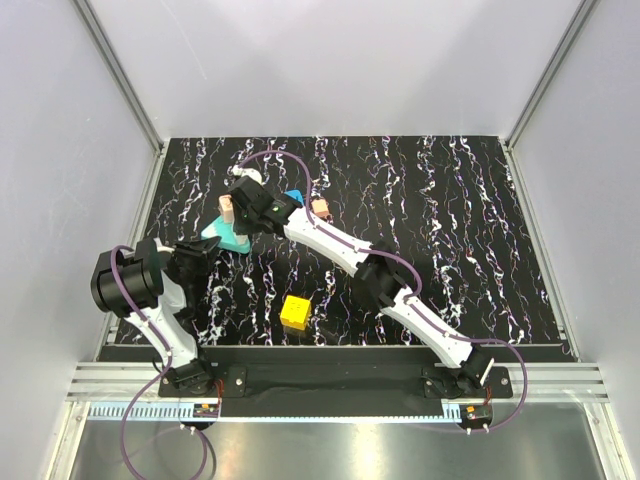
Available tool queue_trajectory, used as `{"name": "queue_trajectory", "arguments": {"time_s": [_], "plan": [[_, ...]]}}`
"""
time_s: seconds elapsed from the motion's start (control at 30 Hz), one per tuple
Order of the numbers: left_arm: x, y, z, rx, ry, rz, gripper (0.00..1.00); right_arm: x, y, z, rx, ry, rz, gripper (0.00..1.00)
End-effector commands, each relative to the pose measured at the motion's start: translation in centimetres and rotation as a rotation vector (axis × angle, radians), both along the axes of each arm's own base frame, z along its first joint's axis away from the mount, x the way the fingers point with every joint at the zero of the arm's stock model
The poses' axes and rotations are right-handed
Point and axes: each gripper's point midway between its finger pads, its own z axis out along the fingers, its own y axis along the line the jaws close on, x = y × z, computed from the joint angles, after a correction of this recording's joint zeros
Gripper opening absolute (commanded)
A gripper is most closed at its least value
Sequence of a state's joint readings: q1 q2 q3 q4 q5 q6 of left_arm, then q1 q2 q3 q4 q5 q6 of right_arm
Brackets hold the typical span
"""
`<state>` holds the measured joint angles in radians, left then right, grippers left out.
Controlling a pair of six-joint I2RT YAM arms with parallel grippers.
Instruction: Pull the plug off the socket
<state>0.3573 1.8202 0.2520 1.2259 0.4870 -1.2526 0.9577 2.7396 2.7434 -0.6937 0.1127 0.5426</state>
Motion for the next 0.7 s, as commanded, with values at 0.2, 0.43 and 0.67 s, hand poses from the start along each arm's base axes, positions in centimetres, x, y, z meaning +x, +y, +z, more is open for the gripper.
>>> {"name": "queue_trajectory", "arguments": {"time_s": [0.2, 0.43, 0.67], "plan": [[0.1, 2.7, -1.0, 0.095, 0.032, 0.108, 0.0, 3.2, -4.2, 21.3, 0.2, -0.342, -0.124, 0.0], [0.1, 2.5, -1.0, 0.095, 0.03, 0.097, 0.0, 2.6, -5.9, 23.1, 0.177, -0.353, -0.122, 0.0], [0.3, 2.3, -1.0, 0.085, 0.01, 0.074, 0.0, 2.7, -9.7, 22.9, 0.196, -0.238, 0.045, 0.0]]}}
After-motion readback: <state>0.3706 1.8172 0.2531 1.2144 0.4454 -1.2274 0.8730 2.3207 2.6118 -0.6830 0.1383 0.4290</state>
